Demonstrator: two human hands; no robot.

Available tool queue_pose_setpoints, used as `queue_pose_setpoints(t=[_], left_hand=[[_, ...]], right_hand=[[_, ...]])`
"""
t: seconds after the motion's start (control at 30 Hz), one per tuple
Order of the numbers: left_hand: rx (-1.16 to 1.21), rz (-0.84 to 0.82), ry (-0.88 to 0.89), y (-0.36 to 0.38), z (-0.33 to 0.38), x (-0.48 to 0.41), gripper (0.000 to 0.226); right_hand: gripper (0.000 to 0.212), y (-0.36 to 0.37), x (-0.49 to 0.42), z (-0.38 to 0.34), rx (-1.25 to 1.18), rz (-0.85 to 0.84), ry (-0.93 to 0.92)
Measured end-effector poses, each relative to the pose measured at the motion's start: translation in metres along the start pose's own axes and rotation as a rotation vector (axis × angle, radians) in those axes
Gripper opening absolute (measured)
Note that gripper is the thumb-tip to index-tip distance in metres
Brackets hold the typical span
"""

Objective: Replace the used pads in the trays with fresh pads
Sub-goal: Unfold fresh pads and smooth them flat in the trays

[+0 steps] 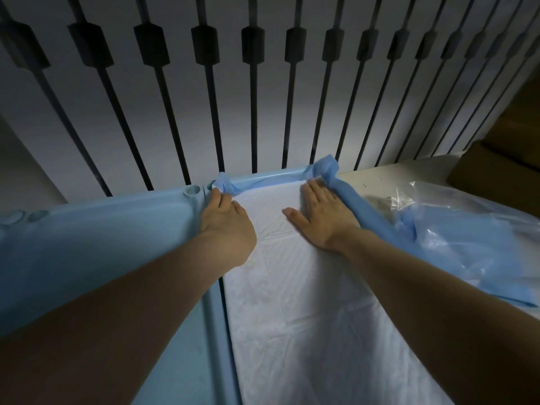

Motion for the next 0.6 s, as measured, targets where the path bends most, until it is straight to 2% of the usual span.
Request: queue_pose_setpoints(t=[0.2, 0.37, 0.6], left_hand=[[-0.034, -0.013, 0.021, -0.004, 0.002, 0.002, 0.047], [-0.016, -0.040, 0.020, -0.002, -0.001, 0.004, 0.045], [-0.074, -0.079, 0.175, -0.015, 0.029, 0.046, 0.038]], right_hand=[[0.078, 0.001, 0.063, 0.003, -0.115, -0.031, -0.018], [0.077, 0.006, 0.124, 0.009, -0.087, -0.025, -0.004], [0.078, 0.009, 0.128, 0.007, -0.041, -0.028, 0.010]])
Point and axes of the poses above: each hand's wrist, its own x-axis away from the middle knuckle, its own y-axis out of the palm, z = x × y, the point moved 7 cm from there along -x, towards the middle knuckle, and after that the axes turned 3 degrees about -z, right-handed, at the moved point
